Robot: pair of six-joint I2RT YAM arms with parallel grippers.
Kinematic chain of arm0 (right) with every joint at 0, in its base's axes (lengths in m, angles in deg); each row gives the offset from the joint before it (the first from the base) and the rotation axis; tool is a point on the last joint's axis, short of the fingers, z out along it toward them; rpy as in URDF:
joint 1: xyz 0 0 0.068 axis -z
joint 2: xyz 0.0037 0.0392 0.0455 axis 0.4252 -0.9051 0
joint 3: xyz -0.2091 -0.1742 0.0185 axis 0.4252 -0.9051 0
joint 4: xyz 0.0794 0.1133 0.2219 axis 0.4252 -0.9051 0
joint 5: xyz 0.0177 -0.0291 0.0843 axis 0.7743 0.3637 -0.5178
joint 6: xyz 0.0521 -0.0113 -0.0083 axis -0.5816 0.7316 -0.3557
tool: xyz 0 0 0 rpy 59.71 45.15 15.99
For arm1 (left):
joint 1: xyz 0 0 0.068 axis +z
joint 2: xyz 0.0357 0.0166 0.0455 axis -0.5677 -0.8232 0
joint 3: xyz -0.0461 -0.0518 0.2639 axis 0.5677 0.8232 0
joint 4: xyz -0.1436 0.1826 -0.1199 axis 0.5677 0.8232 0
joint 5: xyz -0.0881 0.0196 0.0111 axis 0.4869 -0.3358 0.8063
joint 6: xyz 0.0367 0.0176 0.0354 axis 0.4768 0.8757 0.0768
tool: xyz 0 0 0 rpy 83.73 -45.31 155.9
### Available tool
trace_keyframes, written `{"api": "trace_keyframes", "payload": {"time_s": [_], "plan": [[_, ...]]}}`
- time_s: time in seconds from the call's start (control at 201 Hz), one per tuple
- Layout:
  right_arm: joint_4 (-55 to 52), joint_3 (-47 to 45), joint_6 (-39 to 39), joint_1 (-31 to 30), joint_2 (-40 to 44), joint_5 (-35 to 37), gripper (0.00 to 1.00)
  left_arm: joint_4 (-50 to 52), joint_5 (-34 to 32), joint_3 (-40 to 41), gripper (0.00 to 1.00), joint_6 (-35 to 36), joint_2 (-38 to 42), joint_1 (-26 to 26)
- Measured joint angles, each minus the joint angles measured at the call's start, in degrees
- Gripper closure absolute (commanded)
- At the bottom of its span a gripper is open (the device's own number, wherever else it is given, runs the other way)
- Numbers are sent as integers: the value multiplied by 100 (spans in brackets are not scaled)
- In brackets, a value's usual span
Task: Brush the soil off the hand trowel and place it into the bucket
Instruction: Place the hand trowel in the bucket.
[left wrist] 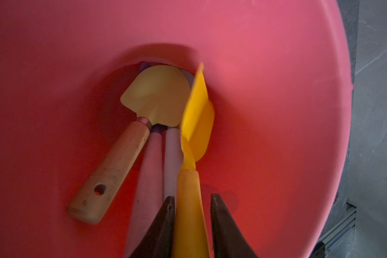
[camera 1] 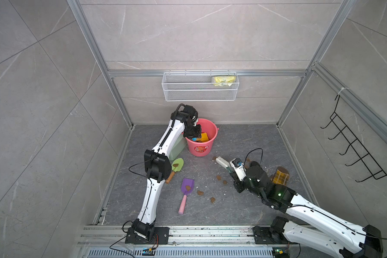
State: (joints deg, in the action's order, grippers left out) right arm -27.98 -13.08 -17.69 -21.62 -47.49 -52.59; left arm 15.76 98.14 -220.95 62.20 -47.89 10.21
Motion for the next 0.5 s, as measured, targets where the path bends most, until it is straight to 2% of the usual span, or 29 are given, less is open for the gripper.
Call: {"api": "trace_keyframes", "payload": {"time_s": [0.284,0.403,0.498], "plan": [[-44,13,2,22,-4,44,100,35,-212,-481,50,201,35,0],[-81,55,0,39,-37,68,100,66,-452,-435,49,267,249,0],[-129,107,-44,44,-90,68,100,50,-616,-57,48,284,710,0]]}}
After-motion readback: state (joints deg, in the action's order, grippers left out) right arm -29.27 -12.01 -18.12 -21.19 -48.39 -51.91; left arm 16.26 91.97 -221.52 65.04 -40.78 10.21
